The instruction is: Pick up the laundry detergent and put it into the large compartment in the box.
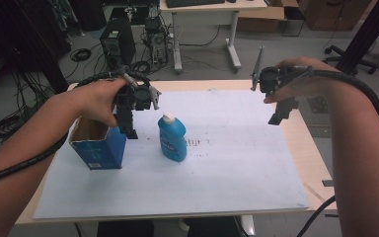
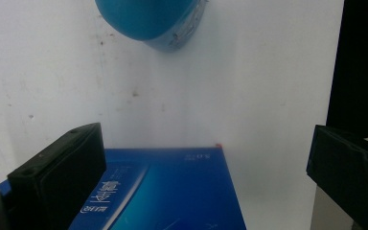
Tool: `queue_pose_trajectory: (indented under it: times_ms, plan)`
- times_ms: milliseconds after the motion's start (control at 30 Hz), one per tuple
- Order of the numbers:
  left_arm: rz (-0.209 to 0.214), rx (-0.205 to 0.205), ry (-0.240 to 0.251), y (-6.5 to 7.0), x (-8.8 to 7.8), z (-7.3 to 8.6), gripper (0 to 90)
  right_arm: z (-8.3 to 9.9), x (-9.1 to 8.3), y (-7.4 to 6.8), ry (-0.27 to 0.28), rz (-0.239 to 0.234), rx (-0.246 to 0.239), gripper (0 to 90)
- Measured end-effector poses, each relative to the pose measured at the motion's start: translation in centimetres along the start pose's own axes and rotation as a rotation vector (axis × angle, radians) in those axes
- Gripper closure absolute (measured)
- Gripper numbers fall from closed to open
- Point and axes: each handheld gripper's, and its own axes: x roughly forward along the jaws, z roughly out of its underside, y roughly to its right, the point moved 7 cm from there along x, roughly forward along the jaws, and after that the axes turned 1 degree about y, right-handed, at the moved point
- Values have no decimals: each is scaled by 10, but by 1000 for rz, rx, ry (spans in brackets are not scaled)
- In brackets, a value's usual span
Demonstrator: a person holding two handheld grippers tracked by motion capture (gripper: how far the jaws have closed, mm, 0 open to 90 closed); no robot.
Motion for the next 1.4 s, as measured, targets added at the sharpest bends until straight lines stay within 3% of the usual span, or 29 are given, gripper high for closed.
queue_pose_trajectory:
  times_ms: [333,533,567,600,633,667,900,1400]
  plan:
    - [-19,34,21,-1,-10,3,2,-11,11,1,-3,5,-11,58]
    - [-46,117,31,-4,-27,-4,2,-15,15,1,3,4,-8,57]
    - [-50,142,34,-4,-30,-6,2,-16,15,1,9,3,-4,57]
    - [-53,194,46,-2,-36,-11,2,-15,17,2,10,1,2,58]
    - [-53,194,46,-2,-36,-11,1,-15,17,2,10,1,2,58]
    - [-59,237,40,-1,-39,-15,2,-13,19,3,6,-1,7,59]
    - [-40,301,28,-2,-42,-25,1,-11,23,5,6,4,25,60]
    - [-48,419,24,-14,-32,-42,1,-14,22,7,14,17,46,62]
